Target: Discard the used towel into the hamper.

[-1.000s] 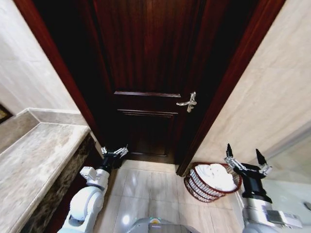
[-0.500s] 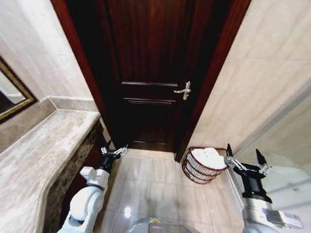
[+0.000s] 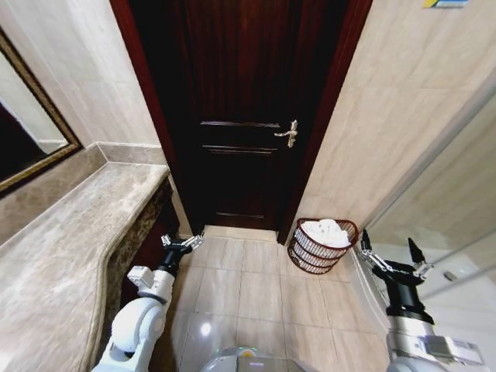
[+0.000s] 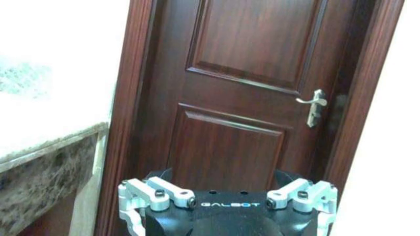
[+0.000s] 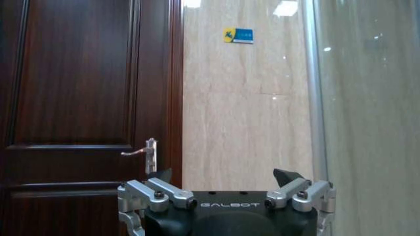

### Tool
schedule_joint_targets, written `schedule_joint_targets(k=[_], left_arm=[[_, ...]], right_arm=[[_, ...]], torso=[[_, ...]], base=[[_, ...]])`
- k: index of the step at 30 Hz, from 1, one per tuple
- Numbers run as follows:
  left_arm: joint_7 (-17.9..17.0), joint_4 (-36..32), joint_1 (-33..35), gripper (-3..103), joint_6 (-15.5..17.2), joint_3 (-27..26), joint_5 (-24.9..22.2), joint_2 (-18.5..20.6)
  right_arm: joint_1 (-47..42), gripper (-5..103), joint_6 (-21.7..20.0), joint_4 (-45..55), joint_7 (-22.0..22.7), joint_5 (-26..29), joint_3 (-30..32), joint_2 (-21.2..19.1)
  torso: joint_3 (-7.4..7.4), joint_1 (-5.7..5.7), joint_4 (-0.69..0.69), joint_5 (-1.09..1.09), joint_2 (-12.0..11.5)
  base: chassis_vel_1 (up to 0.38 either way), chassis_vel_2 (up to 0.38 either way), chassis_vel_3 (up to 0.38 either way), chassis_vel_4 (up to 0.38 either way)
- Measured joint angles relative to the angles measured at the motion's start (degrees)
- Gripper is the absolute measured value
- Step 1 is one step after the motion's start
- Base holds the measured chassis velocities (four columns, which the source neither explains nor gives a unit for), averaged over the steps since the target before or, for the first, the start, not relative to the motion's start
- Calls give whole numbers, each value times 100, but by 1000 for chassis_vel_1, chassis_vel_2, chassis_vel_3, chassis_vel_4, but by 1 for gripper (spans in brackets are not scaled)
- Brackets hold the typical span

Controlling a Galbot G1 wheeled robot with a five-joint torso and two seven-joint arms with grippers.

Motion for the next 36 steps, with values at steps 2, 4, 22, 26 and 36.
schedule_joint_targets(k=[2, 4, 22, 26, 36], left_arm=[[0, 0, -1, 100, 0, 0, 0, 0], [0, 0, -1, 100, 0, 0, 0, 0], [0, 0, 0, 100, 0, 0, 0, 0], [0, 0, 1, 100, 0, 0, 0, 0], [0, 0, 0, 100, 0, 0, 0, 0]], right_arm=[[0, 100, 0, 1, 0, 0, 1, 0], [0, 100, 0, 1, 0, 0, 0, 0], [0, 100, 0, 1, 0, 0, 0, 0], [0, 100, 0, 2, 0, 0, 0, 0], [0, 100, 0, 2, 0, 0, 0, 0]], torso=[[0, 1, -1, 1, 0], [0, 1, 0, 0, 0], [-1, -2, -1, 0, 1], [-1, -2, 0, 0, 1], [0, 1, 0, 0, 0]], base=[[176, -165, -173, 177], [192, -186, -166, 195], [174, -178, -177, 176], [7, -11, -24, 20], [0, 0, 0, 0]])
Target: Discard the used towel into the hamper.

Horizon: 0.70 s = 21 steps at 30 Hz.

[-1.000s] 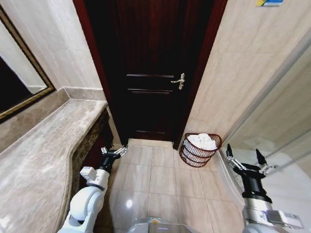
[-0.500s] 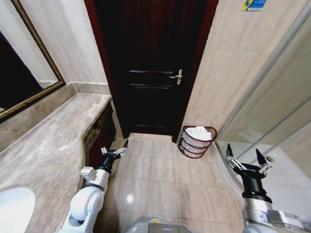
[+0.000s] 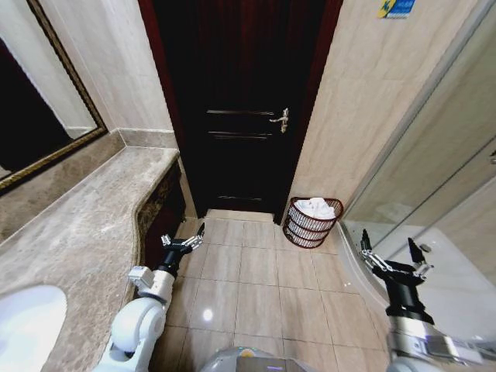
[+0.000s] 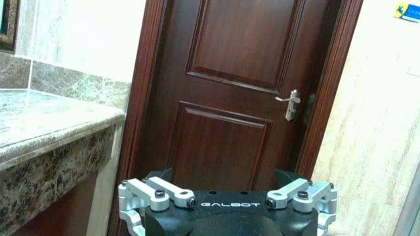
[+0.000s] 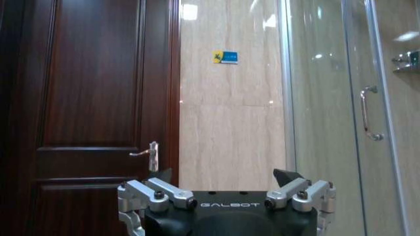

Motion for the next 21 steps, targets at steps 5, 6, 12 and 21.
schedule_joint_targets(k=[5, 6, 12, 21], left_arm=[[0, 0, 0, 100, 0, 0, 0, 0], [0, 0, 0, 100, 0, 0, 0, 0], [0, 0, 0, 100, 0, 0, 0, 0], [0, 0, 0, 100, 0, 0, 0, 0]], right_arm=[[0, 100, 0, 0, 0, 0, 0, 0], [0, 100, 0, 0, 0, 0, 0, 0], [0, 100, 0, 0, 0, 0, 0, 0], [0, 100, 0, -1, 0, 0, 0, 0]], torso=[[0, -1, 0, 0, 0], [0, -1, 0, 0, 0], [0, -1, 0, 0, 0], [0, -1, 0, 0, 0]], base=[[0, 0, 0, 0], [0, 0, 0, 0], [0, 0, 0, 0], [0, 0, 0, 0]])
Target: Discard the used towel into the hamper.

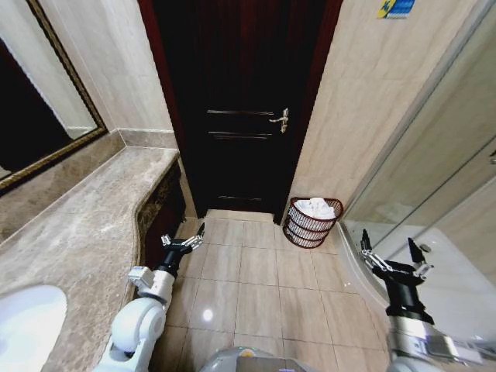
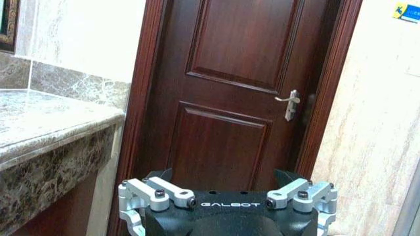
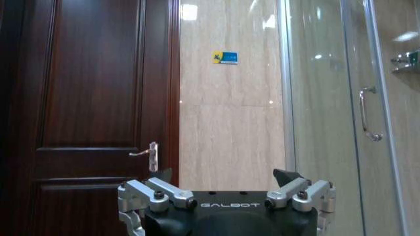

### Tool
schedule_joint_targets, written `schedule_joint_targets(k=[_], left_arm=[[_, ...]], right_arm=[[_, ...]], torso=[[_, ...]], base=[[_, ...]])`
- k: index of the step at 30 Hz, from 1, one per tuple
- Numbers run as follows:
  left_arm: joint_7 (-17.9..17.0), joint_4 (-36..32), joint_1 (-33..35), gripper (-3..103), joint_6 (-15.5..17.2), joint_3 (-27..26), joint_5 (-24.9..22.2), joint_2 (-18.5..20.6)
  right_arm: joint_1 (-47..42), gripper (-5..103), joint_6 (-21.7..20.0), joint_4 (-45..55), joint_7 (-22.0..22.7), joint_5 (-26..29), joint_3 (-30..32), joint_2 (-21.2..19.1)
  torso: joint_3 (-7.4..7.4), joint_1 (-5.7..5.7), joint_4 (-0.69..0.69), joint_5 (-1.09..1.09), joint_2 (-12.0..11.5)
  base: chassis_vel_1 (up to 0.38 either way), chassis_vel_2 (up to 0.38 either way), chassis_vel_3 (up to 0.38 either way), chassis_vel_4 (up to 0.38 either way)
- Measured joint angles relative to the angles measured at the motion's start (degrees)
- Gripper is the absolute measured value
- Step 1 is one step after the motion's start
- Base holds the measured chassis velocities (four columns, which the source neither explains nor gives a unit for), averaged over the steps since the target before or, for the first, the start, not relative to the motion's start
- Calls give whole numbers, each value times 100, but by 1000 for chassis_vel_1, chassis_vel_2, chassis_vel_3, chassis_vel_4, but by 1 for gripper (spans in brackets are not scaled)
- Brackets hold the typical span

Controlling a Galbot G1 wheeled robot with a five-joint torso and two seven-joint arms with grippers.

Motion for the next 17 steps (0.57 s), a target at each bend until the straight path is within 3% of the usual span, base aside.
schedule_joint_targets(k=[17], left_arm=[[0, 0, 0, 100, 0, 0, 0, 0]], right_arm=[[0, 100, 0, 0, 0, 0, 0, 0]], torso=[[0, 0, 0, 0, 0]], base=[[0, 0, 0, 0]])
